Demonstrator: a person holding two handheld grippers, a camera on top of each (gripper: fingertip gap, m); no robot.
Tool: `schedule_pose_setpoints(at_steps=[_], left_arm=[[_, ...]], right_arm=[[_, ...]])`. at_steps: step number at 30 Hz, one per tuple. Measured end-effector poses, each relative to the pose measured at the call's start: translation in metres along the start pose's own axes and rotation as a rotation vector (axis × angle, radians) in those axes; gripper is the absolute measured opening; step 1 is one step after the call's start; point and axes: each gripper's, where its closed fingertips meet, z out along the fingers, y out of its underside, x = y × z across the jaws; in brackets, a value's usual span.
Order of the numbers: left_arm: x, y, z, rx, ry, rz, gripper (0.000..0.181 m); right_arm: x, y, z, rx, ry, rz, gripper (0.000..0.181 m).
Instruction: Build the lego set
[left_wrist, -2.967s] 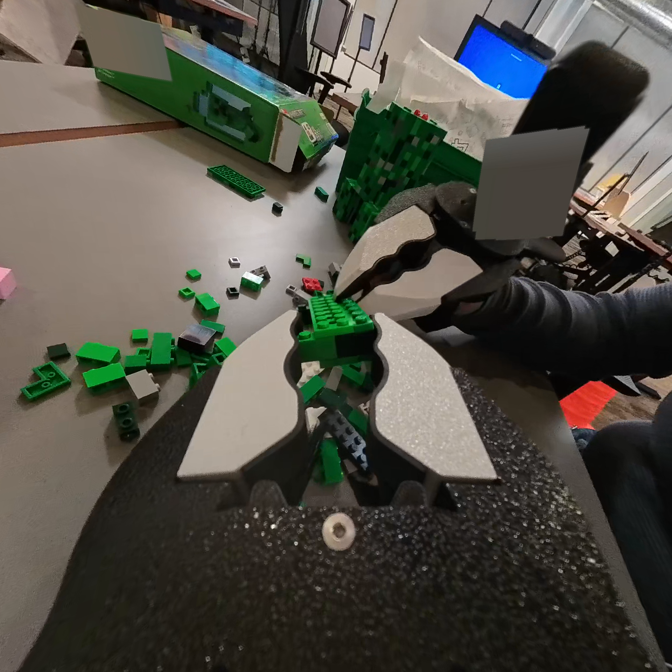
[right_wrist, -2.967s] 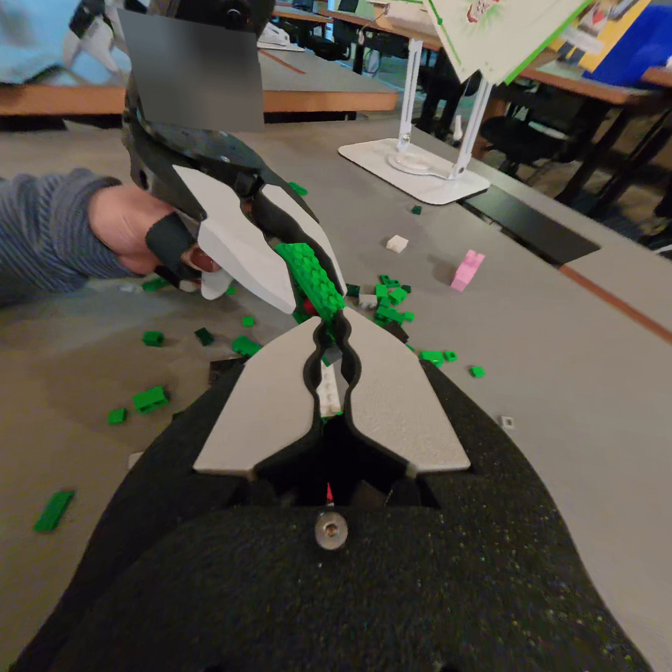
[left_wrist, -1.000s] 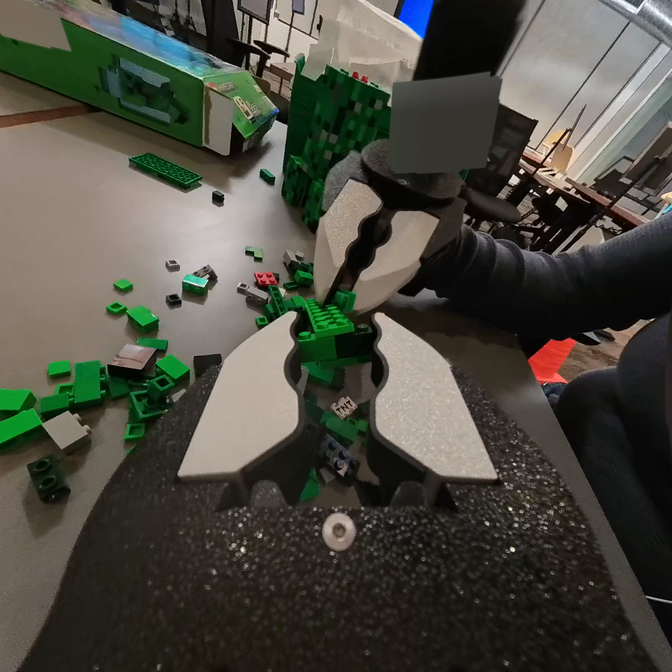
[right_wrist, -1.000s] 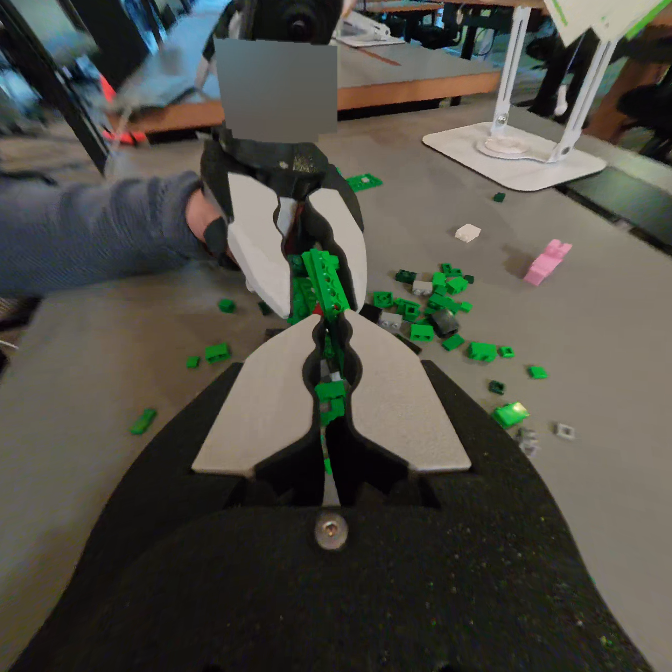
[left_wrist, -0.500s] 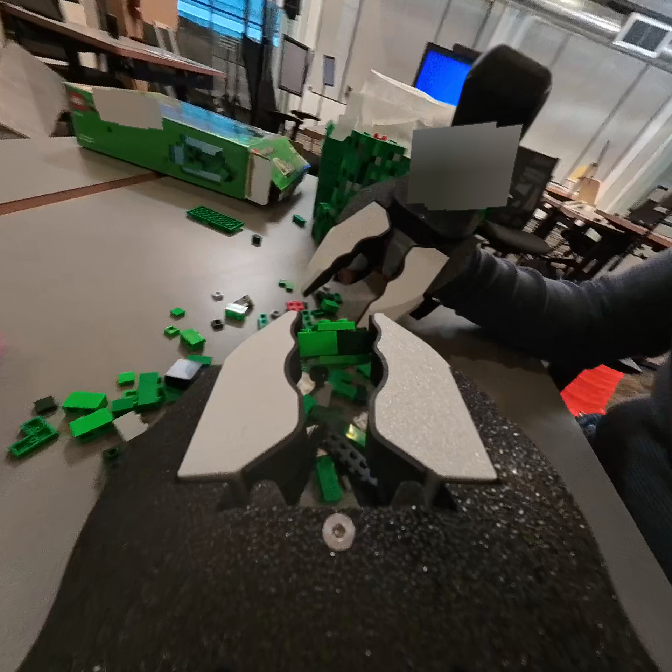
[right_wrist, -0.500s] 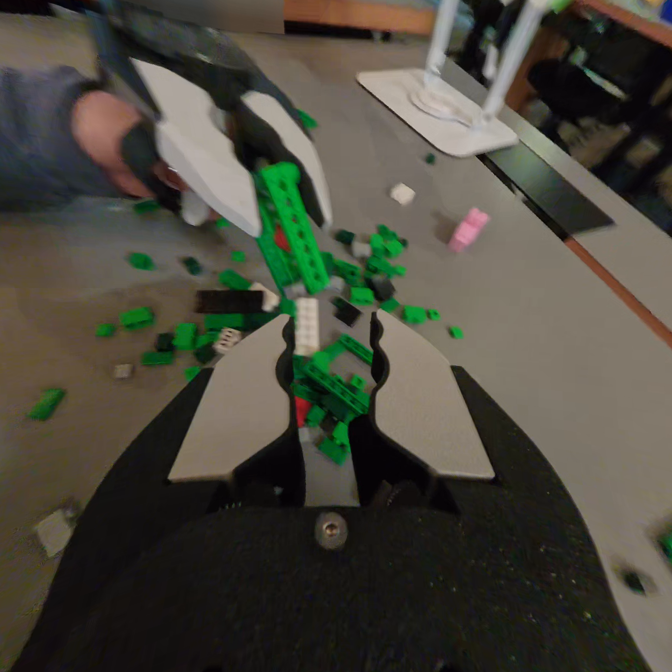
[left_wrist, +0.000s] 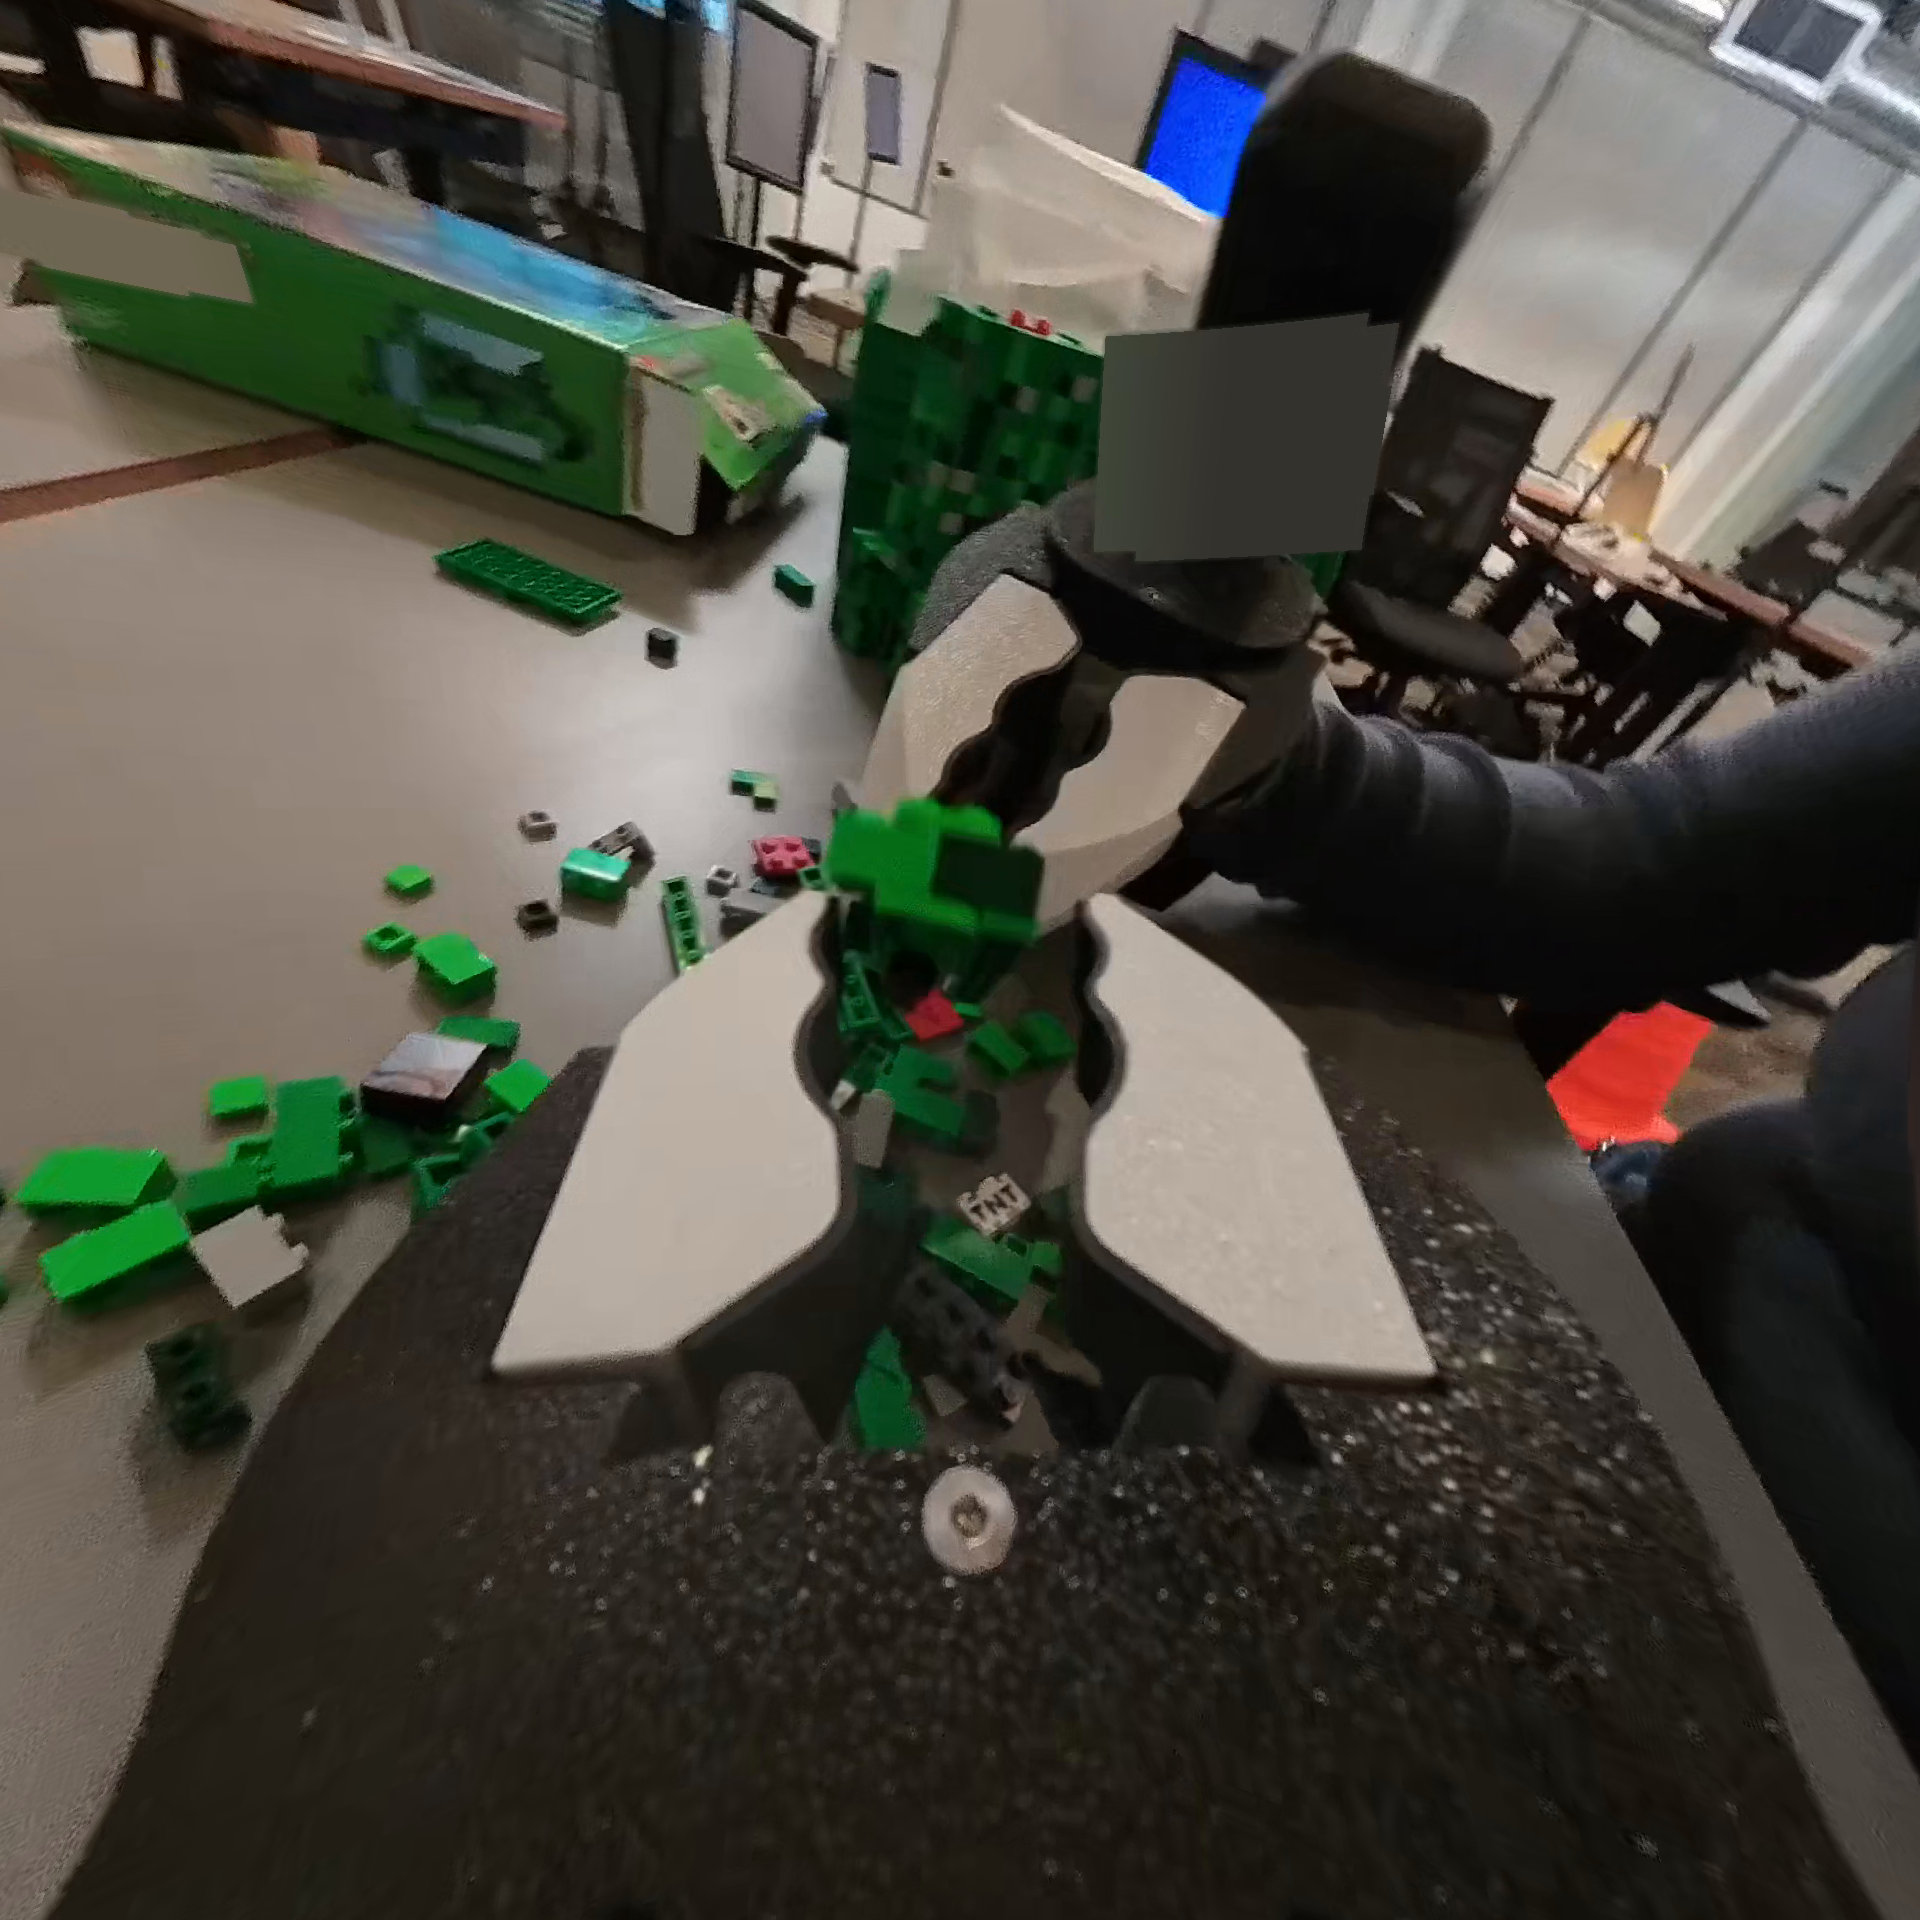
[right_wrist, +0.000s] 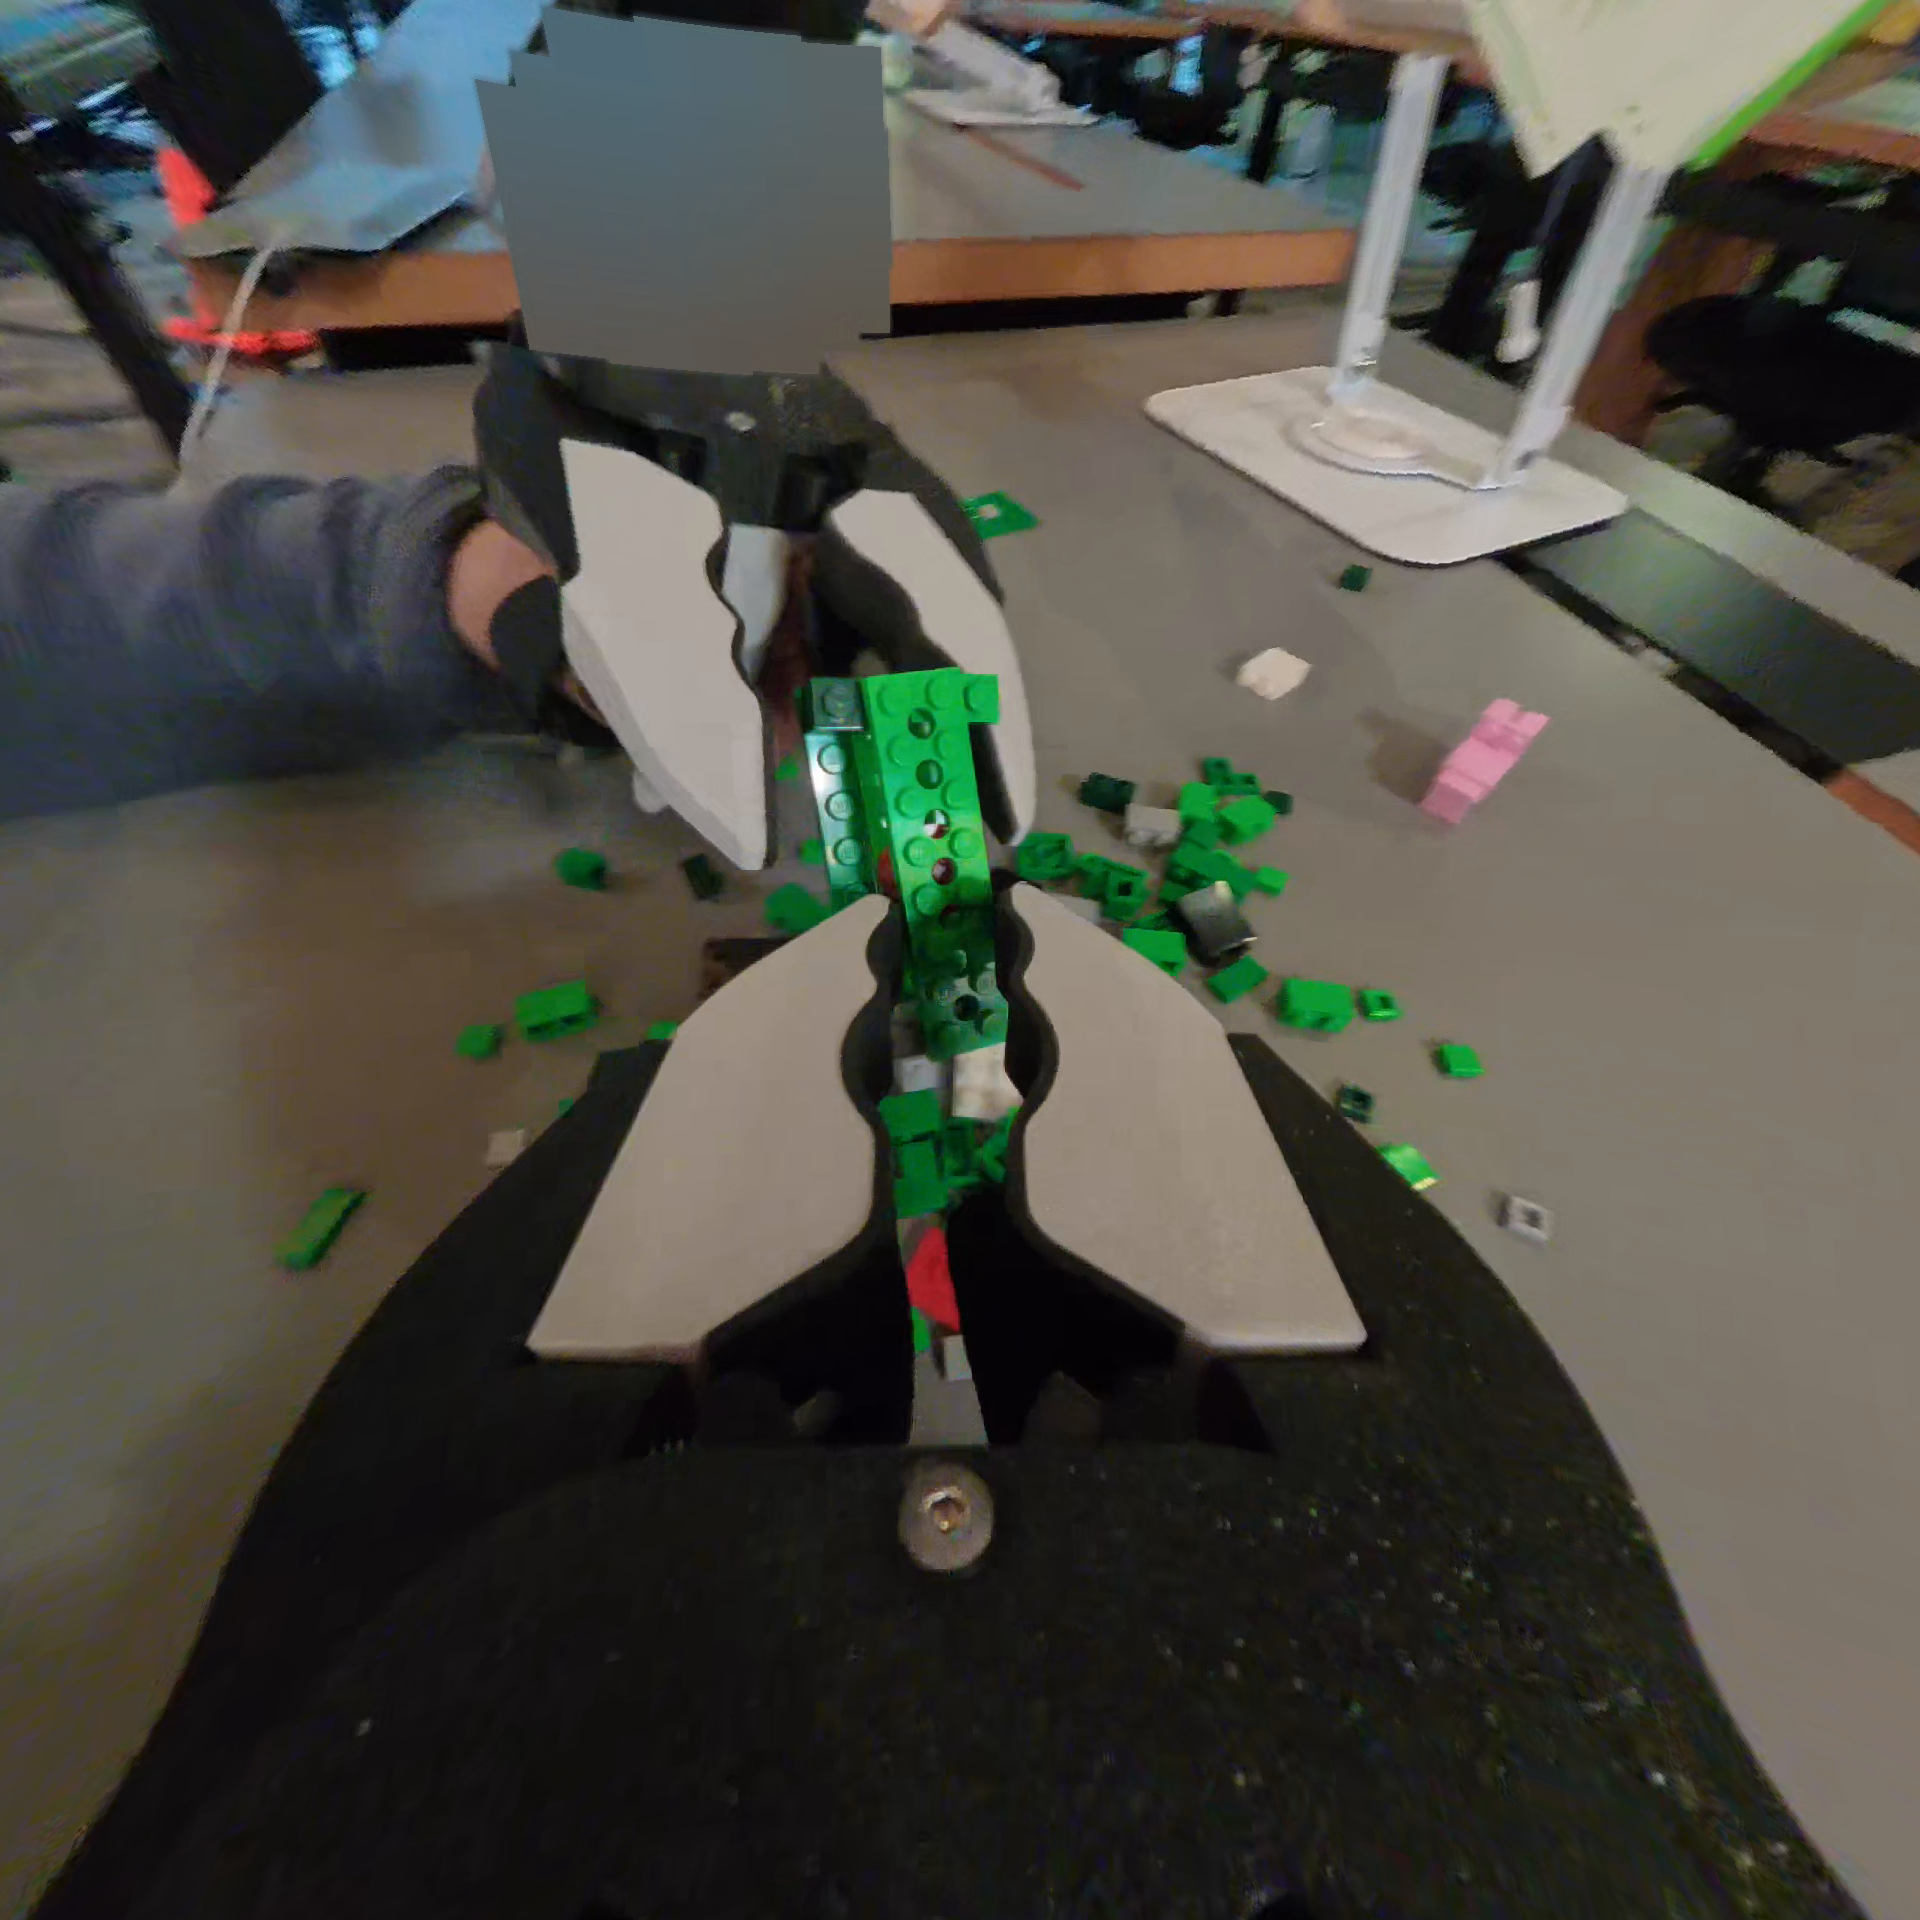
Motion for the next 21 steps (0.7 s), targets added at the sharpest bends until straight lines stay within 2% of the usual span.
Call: schedule_pose_setpoints(at_steps=[2,5,10,11,12,14,16,18,21], left_arm=[[-0.009,-0.005,-0.003,0.046,-0.040,-0.037,0.027],[-0.014,-0.010,-0.006,0.101,-0.062,-0.064,0.018],[-0.016,-0.011,-0.007,0.099,-0.092,-0.054,0.015],[-0.018,-0.010,-0.007,0.102,-0.104,-0.065,0.007],[-0.024,-0.010,-0.010,0.114,-0.140,-0.077,0.007],[-0.035,-0.015,-0.016,0.169,-0.187,-0.126,0.007],[-0.034,-0.023,-0.021,0.237,-0.156,-0.166,0.006],[-0.036,-0.022,-0.022,0.215,-0.178,-0.156,0.007],[-0.043,-0.005,-0.019,0.077,-0.248,-0.148,0.007]], right_arm=[[0.009,-0.004,0.000,0.034,0.066,0.021,0.016],[0.014,-0.007,0.003,0.058,0.118,0.035,0.015],[0.014,-0.008,0.004,0.087,0.094,0.108,0.015],[0.016,-0.008,0.003,0.094,0.099,0.123,0.015],[0.017,-0.009,0.002,0.112,0.093,0.135,0.015],[0.016,-0.012,0.001,0.144,0.070,0.177,0.015],[0.021,-0.009,0.004,0.127,0.129,0.154,0.015],[0.025,-0.006,0.006,0.110,0.177,0.144,0.015],[0.029,0.000,0.006,0.084,0.174,0.188,0.015]])
